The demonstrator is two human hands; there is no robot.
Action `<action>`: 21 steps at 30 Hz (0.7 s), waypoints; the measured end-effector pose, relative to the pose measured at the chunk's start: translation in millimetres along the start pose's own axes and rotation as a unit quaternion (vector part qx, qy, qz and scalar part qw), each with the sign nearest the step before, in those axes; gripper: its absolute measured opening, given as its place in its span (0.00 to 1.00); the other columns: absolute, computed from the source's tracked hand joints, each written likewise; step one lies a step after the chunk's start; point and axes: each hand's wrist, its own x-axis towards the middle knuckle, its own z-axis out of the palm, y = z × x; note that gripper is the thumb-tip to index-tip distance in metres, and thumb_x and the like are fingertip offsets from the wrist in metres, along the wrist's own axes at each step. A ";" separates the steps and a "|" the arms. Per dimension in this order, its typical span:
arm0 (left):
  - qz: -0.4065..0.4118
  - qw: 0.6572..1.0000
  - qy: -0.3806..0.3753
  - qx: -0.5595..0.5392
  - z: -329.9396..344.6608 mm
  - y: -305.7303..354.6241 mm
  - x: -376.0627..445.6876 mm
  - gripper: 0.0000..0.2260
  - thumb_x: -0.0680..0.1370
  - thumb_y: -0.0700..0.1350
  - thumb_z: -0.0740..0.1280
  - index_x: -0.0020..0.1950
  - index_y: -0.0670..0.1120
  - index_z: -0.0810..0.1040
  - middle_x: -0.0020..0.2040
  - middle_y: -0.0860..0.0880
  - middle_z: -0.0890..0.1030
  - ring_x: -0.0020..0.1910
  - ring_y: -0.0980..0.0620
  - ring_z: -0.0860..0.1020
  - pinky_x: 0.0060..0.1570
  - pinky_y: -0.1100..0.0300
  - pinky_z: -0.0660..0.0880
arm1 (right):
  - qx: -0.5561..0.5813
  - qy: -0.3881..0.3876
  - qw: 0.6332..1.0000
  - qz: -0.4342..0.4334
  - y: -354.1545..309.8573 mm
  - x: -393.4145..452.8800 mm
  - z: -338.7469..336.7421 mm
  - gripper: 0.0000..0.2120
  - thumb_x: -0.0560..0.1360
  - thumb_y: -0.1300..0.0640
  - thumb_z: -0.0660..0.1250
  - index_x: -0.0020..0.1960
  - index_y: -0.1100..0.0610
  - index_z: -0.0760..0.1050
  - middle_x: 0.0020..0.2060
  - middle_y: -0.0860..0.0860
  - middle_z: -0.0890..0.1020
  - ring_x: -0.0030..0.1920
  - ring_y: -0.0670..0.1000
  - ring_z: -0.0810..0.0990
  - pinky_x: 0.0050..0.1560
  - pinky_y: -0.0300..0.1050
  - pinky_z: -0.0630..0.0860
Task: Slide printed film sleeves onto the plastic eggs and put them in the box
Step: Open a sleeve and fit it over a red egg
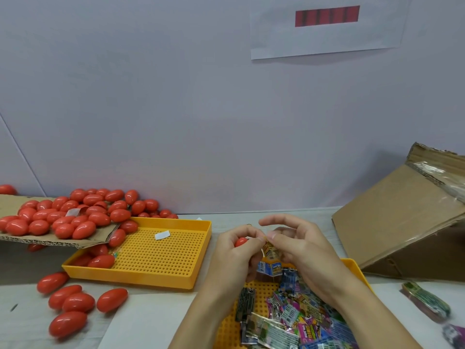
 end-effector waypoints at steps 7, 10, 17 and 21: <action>-0.010 0.997 -0.075 0.017 -0.4 -0.3 -1.9 0.12 0.70 0.54 0.74 0.43 0.49 0.76 0.26 0.51 0.68 0.24 0.53 0.62 0.25 0.62 0.61 | 0.091 0.010 0.996 0.017 0.2 2.5 -4.4 0.10 0.77 0.64 0.66 0.50 0.52 0.83 0.36 0.55 0.80 0.42 0.57 0.78 0.46 0.55 0.75; -0.001 0.996 -0.053 0.066 0.1 -5.1 -0.5 0.09 0.73 0.49 0.74 0.42 0.51 0.74 0.27 0.53 0.70 0.24 0.55 0.65 0.26 0.65 0.64 | 0.104 0.017 0.994 0.018 -0.5 2.8 -4.9 0.10 0.77 0.64 0.66 0.50 0.52 0.83 0.35 0.54 0.81 0.38 0.53 0.79 0.42 0.51 0.75; 0.018 0.998 0.052 0.040 -0.3 -8.6 2.5 0.04 0.78 0.43 0.68 0.48 0.53 0.78 0.25 0.54 0.68 0.24 0.56 0.63 0.25 0.63 0.62 | 0.082 0.044 0.995 0.017 1.3 1.7 -2.5 0.09 0.76 0.63 0.69 0.49 0.51 0.83 0.35 0.50 0.81 0.36 0.47 0.74 0.38 0.45 0.68; 0.003 0.994 0.106 0.008 1.4 -7.7 6.1 0.03 0.79 0.45 0.67 0.47 0.47 0.79 0.24 0.52 0.69 0.21 0.56 0.63 0.23 0.61 0.60 | 0.046 0.049 0.998 -0.003 2.3 1.3 2.3 0.07 0.76 0.61 0.71 0.52 0.52 0.82 0.36 0.49 0.84 0.35 0.42 0.78 0.40 0.42 0.70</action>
